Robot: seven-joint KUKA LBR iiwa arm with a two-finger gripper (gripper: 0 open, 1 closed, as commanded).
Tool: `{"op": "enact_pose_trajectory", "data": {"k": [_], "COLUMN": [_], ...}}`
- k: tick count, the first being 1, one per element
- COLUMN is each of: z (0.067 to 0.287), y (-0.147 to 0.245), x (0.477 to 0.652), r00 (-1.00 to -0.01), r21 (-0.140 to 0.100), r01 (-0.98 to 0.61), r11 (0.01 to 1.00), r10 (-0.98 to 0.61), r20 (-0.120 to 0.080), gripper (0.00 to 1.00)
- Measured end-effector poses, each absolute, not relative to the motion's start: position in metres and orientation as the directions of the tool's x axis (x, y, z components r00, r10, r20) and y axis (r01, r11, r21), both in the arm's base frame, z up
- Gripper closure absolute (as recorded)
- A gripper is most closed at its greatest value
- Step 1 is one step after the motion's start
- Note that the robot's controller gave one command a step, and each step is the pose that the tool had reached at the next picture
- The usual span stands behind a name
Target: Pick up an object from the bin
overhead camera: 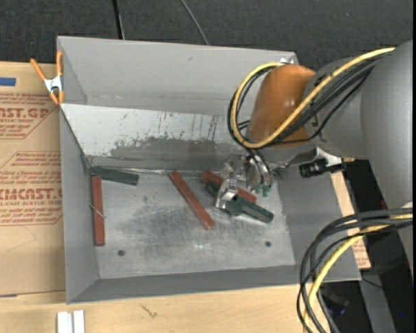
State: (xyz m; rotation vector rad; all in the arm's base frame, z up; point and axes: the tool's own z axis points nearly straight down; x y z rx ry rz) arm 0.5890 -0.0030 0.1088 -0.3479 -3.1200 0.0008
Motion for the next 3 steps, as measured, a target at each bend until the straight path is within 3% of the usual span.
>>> {"op": "enact_pose_trajectory", "data": {"k": [1, 3], "z": [0.135, 0.181], "y": [-0.003, -0.002], "x": [0.588, 0.590], "r00": [-0.975, -0.976], "r21": [-0.001, 0.002], "r01": [0.220, 0.220], "r11": [0.975, 0.976], "r10": [0.220, 0.220], "r20": [0.008, -0.004], "gripper": [1.00, 1.00]}}
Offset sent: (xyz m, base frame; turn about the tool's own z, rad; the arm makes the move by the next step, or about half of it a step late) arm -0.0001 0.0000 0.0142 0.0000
